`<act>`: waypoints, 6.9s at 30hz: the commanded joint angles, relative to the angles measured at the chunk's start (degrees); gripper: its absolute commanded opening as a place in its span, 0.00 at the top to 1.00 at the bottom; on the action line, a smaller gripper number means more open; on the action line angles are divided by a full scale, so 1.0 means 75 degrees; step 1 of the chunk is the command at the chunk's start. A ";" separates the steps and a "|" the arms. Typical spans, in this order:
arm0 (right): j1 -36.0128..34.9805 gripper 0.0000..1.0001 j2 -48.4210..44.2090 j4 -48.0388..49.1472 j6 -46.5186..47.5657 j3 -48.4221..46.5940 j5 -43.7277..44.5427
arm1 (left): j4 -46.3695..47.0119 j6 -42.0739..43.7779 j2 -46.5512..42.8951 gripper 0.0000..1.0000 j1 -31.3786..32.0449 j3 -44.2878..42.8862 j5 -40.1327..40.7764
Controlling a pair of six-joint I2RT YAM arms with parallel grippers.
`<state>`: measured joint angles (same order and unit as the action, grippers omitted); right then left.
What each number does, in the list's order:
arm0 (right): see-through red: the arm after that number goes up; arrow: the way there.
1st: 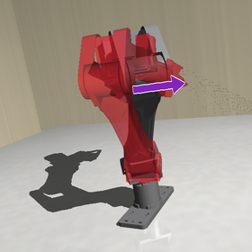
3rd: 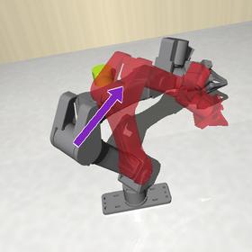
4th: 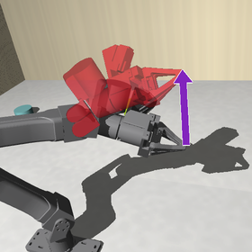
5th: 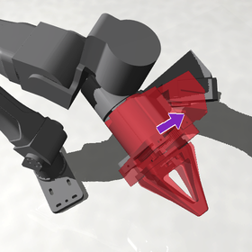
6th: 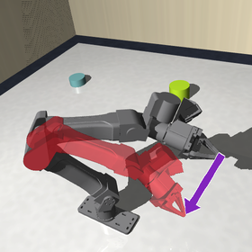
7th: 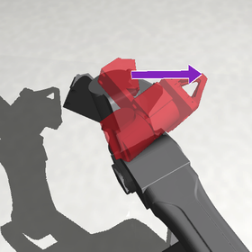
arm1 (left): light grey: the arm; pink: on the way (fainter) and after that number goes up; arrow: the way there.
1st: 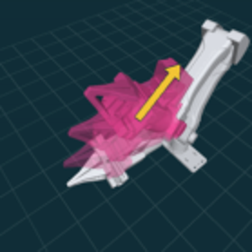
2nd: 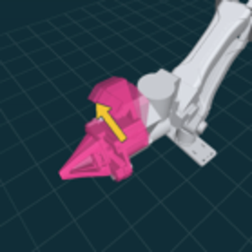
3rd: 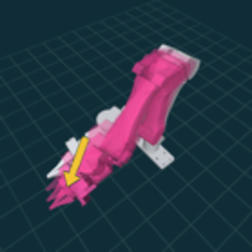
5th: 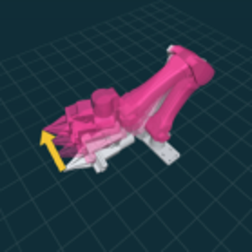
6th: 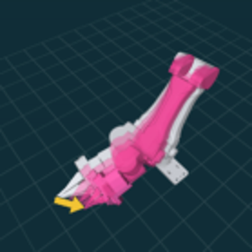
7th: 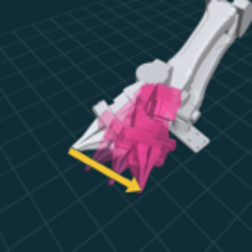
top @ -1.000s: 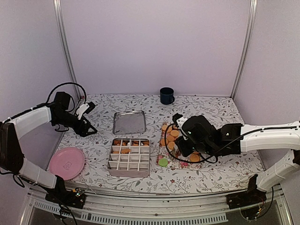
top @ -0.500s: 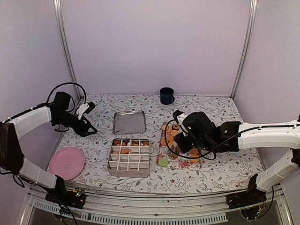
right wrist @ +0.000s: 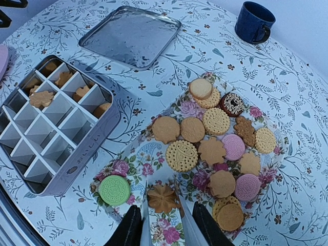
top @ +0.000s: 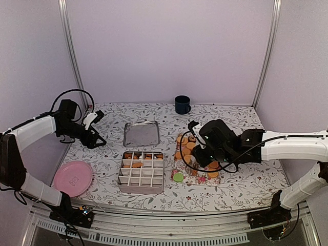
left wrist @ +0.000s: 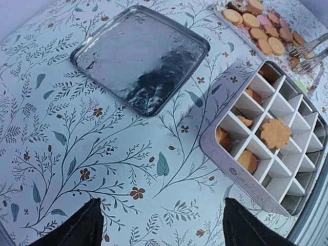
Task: Pack the cookies
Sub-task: Pick up the fake cookies from the plate, then place the fake cookies in the empty pocket of the box, then adjust the fake cookies in the packing box.
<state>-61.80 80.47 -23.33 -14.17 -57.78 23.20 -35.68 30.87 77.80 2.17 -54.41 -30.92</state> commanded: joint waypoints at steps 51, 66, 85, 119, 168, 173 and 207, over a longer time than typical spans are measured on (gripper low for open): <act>-0.0575 0.77 0.2562 0.1492 0.1049 -0.3418 -0.1756 | 0.0036 0.0162 -0.0074 0.19 -0.0056 0.0236 0.0081; -0.0573 0.70 0.2486 0.1506 0.1243 -0.3652 -0.1929 | 0.0000 0.0173 -0.0084 0.19 -0.0056 0.0224 0.0068; -0.0576 0.64 0.2404 0.1521 0.1430 -0.3566 -0.2051 | -0.0024 0.0173 -0.0102 0.19 -0.0062 0.0143 0.0020; -0.0620 0.67 0.2737 0.1034 0.2239 -0.3797 -0.1716 | -0.0047 0.0196 -0.0166 0.19 -0.0056 0.0177 0.0021; -0.0685 0.90 0.2908 0.0791 0.1996 -0.4029 -0.2214 | 0.0045 0.0173 -0.0219 0.20 -0.0051 0.0212 -0.0085; -0.0735 0.95 0.2887 0.0713 0.1943 -0.4169 -0.2211 | 0.0036 0.0179 -0.0250 0.20 -0.0059 0.0218 -0.0060; -0.1135 0.76 0.4214 0.0300 0.3568 -0.5743 -0.2645 | 0.0023 0.0246 -0.0390 0.20 -0.0067 0.0341 -0.0004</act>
<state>-70.24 111.02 -20.25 10.44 -99.04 1.89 -35.46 31.94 75.96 2.17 -52.42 -30.70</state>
